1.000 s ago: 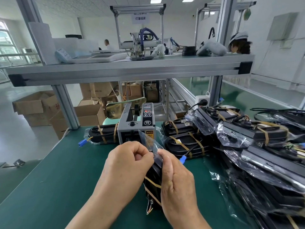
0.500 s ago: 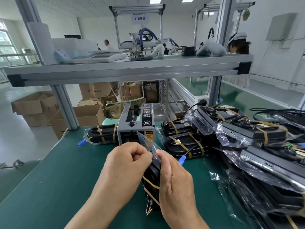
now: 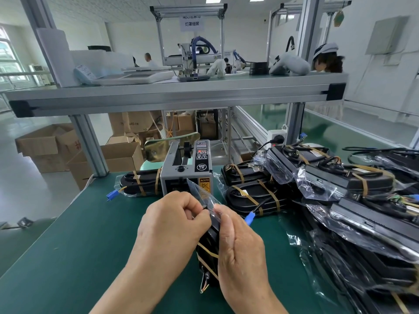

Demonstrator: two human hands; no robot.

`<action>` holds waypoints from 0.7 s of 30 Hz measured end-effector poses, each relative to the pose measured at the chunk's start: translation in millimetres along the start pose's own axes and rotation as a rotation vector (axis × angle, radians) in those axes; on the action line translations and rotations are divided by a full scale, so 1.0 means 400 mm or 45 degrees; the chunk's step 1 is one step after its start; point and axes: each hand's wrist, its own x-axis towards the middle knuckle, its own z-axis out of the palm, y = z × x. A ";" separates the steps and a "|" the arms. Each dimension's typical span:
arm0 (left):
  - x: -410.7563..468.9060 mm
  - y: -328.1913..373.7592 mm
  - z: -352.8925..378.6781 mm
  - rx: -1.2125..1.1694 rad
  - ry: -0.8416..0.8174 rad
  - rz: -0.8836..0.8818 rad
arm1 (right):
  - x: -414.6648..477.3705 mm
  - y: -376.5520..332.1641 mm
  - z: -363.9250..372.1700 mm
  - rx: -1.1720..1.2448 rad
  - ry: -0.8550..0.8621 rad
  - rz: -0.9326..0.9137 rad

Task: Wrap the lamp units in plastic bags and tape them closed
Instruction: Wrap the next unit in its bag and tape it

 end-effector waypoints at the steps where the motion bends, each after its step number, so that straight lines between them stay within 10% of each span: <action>1: 0.000 0.002 -0.001 0.014 0.002 0.009 | 0.000 0.002 0.000 0.006 0.001 0.000; 21: 0.030 -0.052 0.031 -0.611 -0.025 -0.388 | -0.009 -0.011 -0.001 -0.068 -0.002 -0.032</action>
